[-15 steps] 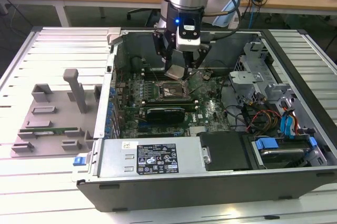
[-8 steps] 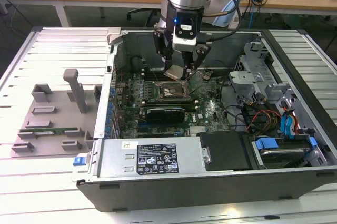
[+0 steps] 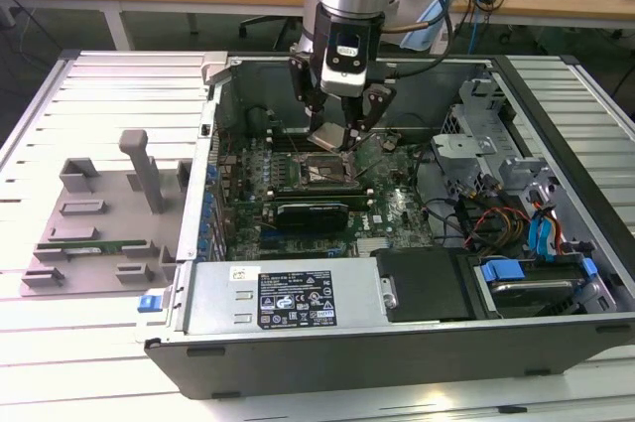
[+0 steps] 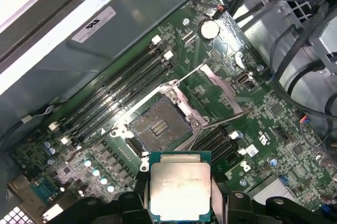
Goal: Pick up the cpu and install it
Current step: 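Place the cpu into insertion slot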
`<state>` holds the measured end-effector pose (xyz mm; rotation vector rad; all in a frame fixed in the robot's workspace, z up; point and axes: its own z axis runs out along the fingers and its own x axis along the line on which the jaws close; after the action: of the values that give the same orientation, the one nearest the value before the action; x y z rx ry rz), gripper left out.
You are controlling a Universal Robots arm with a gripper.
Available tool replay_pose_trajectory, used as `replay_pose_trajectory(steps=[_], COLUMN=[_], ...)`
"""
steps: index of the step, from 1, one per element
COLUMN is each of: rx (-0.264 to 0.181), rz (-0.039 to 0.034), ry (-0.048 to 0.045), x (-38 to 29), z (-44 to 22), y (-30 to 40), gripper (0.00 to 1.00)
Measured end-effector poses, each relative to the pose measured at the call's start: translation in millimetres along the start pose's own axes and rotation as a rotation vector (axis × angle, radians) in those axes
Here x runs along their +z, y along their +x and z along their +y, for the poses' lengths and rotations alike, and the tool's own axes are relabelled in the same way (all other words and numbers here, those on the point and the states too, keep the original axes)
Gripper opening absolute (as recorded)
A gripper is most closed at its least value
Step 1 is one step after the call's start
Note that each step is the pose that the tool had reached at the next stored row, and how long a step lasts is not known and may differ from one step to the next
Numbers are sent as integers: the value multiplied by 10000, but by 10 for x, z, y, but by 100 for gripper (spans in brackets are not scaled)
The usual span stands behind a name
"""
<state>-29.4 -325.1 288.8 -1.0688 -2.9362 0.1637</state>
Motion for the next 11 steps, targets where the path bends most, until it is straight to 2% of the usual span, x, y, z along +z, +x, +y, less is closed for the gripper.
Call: replay_pose_trajectory(steps=[11], rx=[721], rz=[48], ry=[48], x=[1], z=[0], y=[0], gripper=[55])
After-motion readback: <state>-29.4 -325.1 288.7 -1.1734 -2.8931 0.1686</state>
